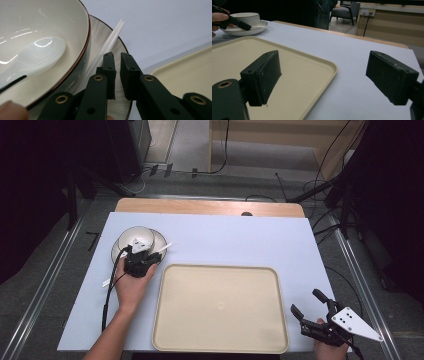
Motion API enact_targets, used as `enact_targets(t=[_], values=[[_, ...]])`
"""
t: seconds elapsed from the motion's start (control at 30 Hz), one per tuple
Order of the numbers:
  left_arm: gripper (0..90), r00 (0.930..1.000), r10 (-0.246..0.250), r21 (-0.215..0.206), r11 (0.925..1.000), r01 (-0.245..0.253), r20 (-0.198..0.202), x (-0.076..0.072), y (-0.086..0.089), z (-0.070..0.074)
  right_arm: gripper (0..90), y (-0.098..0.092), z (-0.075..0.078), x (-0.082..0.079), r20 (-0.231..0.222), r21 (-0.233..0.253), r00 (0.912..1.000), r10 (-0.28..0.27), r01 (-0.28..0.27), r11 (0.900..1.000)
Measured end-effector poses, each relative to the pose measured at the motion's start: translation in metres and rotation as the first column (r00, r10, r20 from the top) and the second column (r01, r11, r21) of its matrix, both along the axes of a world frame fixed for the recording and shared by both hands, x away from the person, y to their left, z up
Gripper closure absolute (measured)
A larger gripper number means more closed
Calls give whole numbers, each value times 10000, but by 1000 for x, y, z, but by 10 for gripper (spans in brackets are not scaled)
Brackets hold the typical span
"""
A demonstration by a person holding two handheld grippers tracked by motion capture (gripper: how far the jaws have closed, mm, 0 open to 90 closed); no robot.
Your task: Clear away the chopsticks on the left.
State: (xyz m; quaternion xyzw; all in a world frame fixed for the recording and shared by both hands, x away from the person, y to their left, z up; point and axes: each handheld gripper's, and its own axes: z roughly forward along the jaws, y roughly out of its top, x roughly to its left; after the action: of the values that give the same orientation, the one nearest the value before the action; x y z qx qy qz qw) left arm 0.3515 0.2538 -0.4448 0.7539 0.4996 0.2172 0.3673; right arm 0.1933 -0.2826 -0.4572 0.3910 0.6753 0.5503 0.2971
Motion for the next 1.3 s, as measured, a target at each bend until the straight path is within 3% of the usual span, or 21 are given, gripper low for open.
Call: enact_targets(t=[0.33, 0.37, 0.47, 0.57, 0.67, 0.93, 1.07, 1.3], values=[[760, 9956, -863, -584, 9944, 883, 356, -30, 6, 16, 130, 0, 1, 0, 77, -67, 10000, -28, 28, 10000], [761, 9944, -986, -741, 9921, 1012, 373, -34, 9, 17, 130, 0, 2, -1, 63, -56, 10000, -39, 39, 10000], [771, 9906, -1332, -602, 9890, 1349, 315, -42, 18, 22, 130, -1, 2, -1, 93, -127, 9999, -55, 56, 9999], [812, 9877, -1538, -840, 9842, 1557, 289, -48, 34, 27, 131, -2, 3, 0, 98, -203, 10000, -7, 9, 9998], [835, 9914, -1301, -973, 9866, 1310, 154, -54, 57, 32, 130, -2, 3, -1, 183, -329, 9998, 19, -13, 9995], [862, 9986, -494, -1075, 9931, 471, -185, -58, 96, 36, 130, -3, 3, -1, 148, -310, 9999, 70, -65, 9995], [859, 9983, -392, -870, 9956, 352, -442, -57, 100, 34, 130, -2, 3, -1, 144, -356, 9998, 114, -109, 9993], [809, 9966, -332, -270, 9991, 313, -758, -51, 93, 27, 131, -1, 2, -1, 103, -358, 9999, 133, -130, 9993]])
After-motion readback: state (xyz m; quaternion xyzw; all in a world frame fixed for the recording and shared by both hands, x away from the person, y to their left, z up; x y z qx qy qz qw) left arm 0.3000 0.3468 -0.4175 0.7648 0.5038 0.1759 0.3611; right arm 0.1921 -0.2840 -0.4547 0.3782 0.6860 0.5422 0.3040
